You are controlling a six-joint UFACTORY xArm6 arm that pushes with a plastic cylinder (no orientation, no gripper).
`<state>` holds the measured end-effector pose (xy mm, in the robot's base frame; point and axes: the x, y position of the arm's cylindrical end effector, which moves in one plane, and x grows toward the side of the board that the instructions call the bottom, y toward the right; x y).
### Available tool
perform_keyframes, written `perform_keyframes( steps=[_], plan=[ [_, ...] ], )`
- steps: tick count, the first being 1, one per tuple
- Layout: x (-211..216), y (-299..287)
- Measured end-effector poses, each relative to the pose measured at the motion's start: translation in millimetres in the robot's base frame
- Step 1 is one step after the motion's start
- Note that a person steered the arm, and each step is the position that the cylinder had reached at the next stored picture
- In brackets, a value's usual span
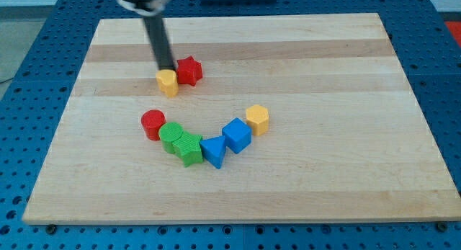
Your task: Push the yellow heart to the center
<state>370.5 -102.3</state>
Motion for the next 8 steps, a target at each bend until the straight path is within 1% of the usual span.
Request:
perform_keyframes(
  steps=[1,2,4,5,6,7,8],
  plan=[
    [36.9,62.4],
    [34.3,62.9],
    [-4.4,-10.7],
    [-5.0,-54.0],
    [23.6,-61.4],
    [40.4,3.2],
    [40.3,86.9]
  ],
)
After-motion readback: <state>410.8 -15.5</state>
